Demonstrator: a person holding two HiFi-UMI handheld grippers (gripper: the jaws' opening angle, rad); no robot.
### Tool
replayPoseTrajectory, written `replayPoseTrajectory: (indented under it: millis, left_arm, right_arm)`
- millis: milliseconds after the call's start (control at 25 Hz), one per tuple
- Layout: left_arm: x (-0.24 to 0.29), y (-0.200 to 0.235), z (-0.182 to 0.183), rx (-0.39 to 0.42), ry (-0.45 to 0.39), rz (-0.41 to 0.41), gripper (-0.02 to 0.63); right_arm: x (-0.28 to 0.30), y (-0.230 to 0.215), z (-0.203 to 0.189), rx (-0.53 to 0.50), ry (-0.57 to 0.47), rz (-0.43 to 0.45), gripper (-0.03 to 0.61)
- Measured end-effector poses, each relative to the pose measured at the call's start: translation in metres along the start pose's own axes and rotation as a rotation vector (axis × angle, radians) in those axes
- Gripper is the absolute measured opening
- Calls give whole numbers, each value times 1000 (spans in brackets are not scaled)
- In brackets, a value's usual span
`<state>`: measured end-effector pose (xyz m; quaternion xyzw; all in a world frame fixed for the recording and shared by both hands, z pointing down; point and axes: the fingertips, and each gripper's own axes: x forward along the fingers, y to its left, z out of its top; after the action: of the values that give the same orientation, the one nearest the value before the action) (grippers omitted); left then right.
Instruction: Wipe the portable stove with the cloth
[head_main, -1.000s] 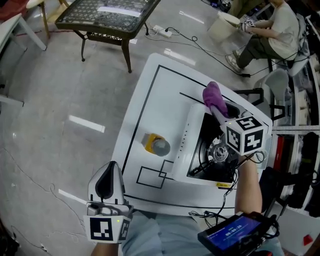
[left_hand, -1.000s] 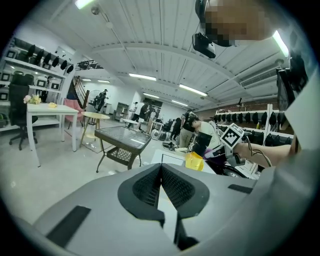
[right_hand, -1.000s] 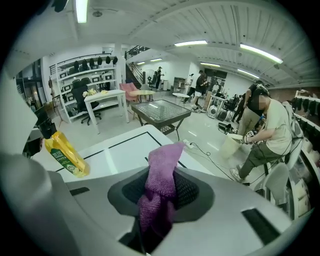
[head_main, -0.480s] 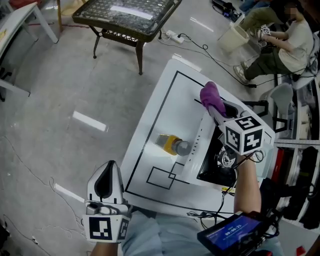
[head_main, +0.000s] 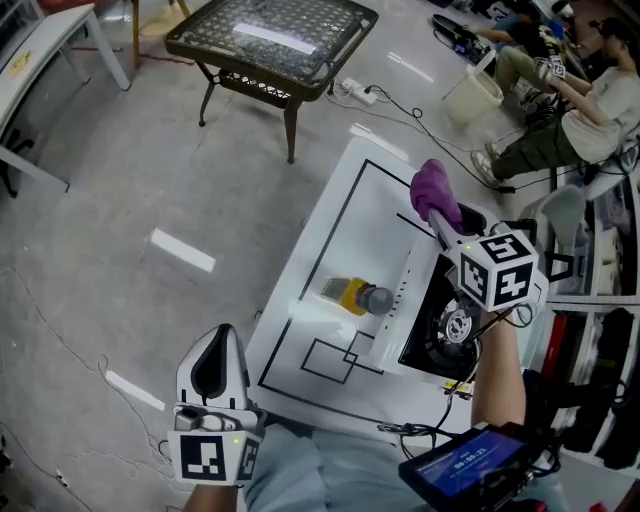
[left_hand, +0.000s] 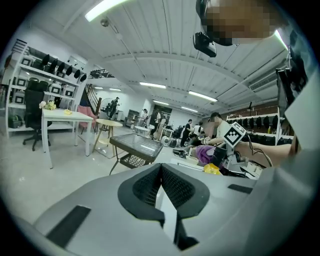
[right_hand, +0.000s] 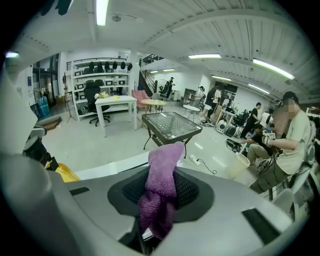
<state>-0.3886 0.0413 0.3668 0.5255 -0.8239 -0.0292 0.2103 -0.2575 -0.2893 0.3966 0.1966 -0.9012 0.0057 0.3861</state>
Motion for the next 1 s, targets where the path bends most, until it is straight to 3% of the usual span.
replayPoseTrajectory:
  millis: [320,1000]
  left_arm:
    - [8,-5,-15,9,39,-37,18]
    - [-24,-44,-35,37,39,-48,18]
  right_arm:
    - [8,18,-47,-13,92,28,127]
    - [-30,77,-80,-129,90,142,127]
